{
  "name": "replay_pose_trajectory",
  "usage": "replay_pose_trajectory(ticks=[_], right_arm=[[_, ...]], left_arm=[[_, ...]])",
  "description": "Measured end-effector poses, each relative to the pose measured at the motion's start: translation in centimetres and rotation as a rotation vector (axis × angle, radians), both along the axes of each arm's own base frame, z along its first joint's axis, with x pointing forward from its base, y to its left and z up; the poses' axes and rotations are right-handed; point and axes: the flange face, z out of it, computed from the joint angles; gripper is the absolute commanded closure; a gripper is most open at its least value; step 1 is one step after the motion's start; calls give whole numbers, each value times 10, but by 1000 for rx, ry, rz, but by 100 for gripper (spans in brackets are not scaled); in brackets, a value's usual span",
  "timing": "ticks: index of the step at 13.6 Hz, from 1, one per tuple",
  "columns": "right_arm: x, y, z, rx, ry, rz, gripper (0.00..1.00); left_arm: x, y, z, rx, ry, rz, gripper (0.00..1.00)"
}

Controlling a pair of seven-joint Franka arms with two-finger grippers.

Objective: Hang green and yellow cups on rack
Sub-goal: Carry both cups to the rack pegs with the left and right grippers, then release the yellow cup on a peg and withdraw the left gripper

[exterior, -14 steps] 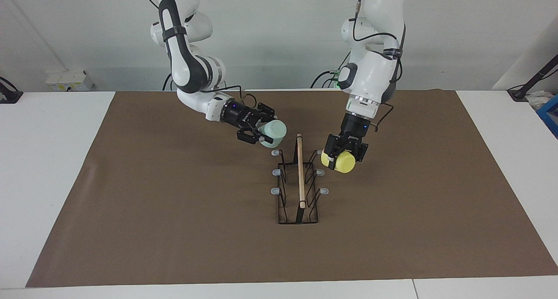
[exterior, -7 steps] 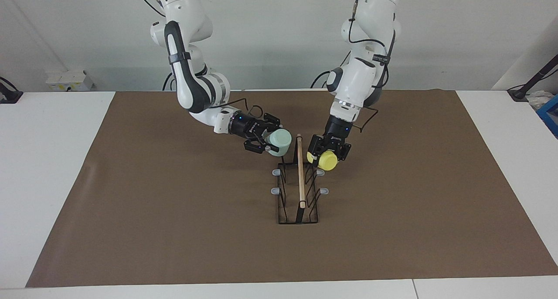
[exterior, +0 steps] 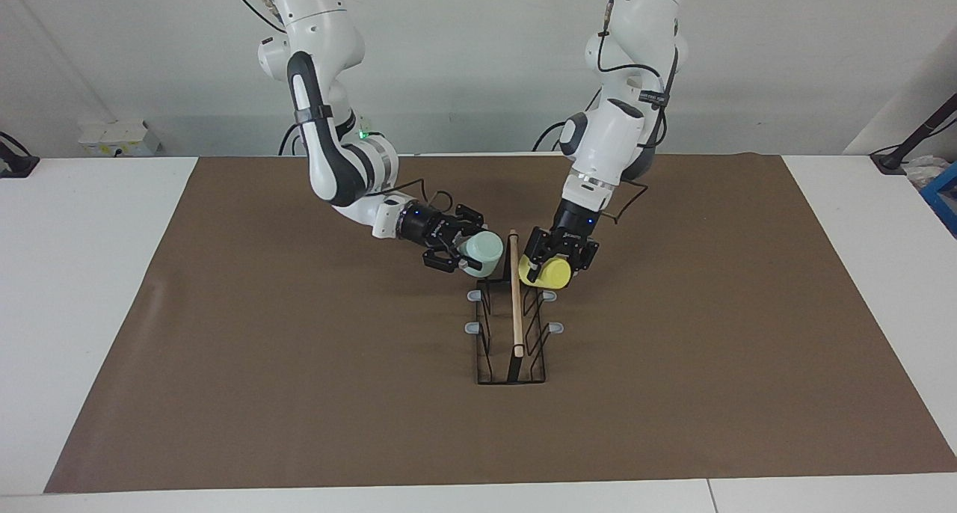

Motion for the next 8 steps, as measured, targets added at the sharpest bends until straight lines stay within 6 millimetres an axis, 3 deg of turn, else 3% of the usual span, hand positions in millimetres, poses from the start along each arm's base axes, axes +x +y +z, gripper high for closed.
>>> replay_pose_trajectory(ticks=[2, 4, 8], right_arm=[[-1, 1, -16, 16, 7, 10, 98], [-1, 0, -27, 24, 17, 12, 98], [-1, -1, -34, 19, 24, 11, 97]], left_arm=[[3, -3, 9, 7, 89, -37, 0], [15, 0, 32, 10, 205, -79, 0], [45, 43, 80, 27, 357, -136, 0]])
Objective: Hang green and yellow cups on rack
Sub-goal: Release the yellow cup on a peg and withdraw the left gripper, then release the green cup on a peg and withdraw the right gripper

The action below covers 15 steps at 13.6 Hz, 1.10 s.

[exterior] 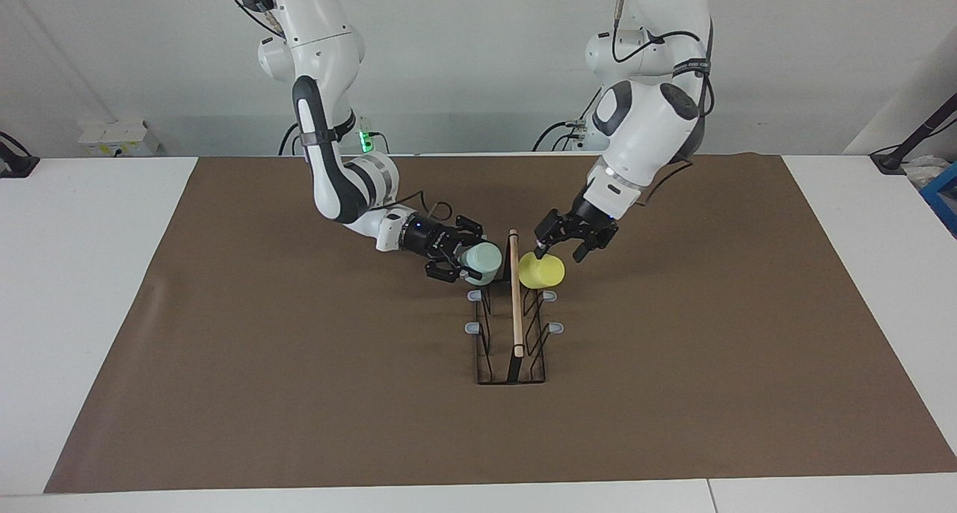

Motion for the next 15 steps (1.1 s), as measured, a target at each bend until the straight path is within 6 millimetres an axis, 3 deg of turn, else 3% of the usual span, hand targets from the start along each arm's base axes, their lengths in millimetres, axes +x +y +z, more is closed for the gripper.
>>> replay_pose_trajectory(ticks=[1, 3, 4, 9, 12, 15], right_arm=[[0, 0, -1, -1, 1, 0, 81], [0, -1, -2, -2, 2, -3, 15], [0, -2, -2, -3, 4, -4, 0], [-1, -4, -9, -26, 24, -11, 0], [-3, -8, -15, -70, 35, 3, 0], [0, -25, -21, -162, 39, 60, 0]], left_arm=[[5, 9, 5, 6, -2, -7, 0], [12, 21, 13, 43, -27, -17, 0], [15, 27, 17, 80, -34, -31, 0], [29, 86, 35, 330, -32, -127, 0], [31, 142, 53, 366, -54, -204, 0], [22, 186, 81, 405, -64, -269, 0]])
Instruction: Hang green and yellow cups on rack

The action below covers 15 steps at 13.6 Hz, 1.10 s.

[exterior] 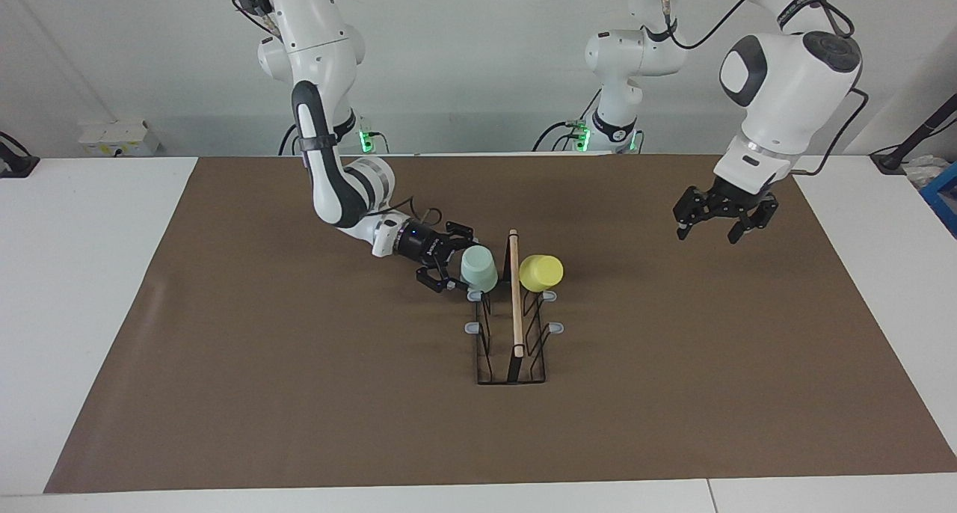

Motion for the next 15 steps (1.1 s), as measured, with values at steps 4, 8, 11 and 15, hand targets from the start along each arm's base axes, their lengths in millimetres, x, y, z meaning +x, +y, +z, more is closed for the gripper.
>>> replay_pose_trajectory(ticks=[4, 8, 11, 15], right_arm=[[14, -30, 12, -134, -42, 49, 0], [35, -80, 78, -359, -108, 117, 0], [48, -108, 103, -466, -153, 175, 0], [76, -144, 141, -644, -178, 309, 0]], left_arm=[[-6, 13, 64, 63, 3, -46, 0], [-15, 20, 95, 113, 40, -51, 0], [-18, 19, 98, 98, 69, -49, 0], [-20, 30, 96, 50, 92, -25, 0]])
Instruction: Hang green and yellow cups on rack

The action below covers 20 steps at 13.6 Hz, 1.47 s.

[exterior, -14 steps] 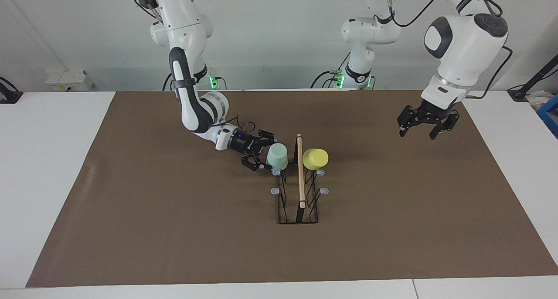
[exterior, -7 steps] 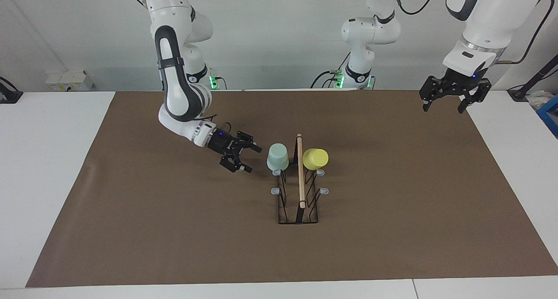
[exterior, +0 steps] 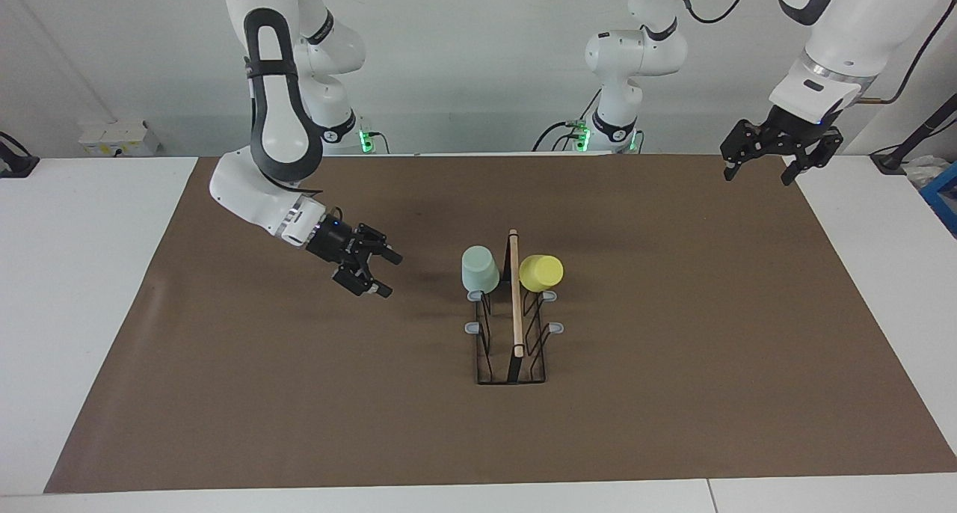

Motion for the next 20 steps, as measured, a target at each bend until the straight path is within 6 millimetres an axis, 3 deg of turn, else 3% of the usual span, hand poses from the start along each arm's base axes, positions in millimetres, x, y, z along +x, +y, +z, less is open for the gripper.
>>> replay_pose_trajectory(ticks=[4, 6, 11, 13, 15, 17, 20], right_arm=[[21, -41, 48, -140, 83, 36, 0], [22, -44, 82, -205, 164, 3, 0], [-10, -46, 189, -350, 406, -212, 0], [-14, -66, 197, -357, 474, -316, 0], [-16, -83, 188, -418, 533, -366, 0], [-19, -86, 186, -496, 591, -440, 0], [-24, -78, 202, -510, 729, -620, 0]], left_arm=[[-2, 0, -1, 1, 15, -1, 0], [-2, 0, -2, 6, 19, -1, 0], [-4, -1, -3, 28, 37, 26, 0], [-5, -1, -3, 28, 40, 27, 0], [-5, -2, -3, 28, 40, 27, 0], [-5, -2, -3, 28, 41, 27, 0], [-5, -2, -3, 28, 41, 26, 0]])
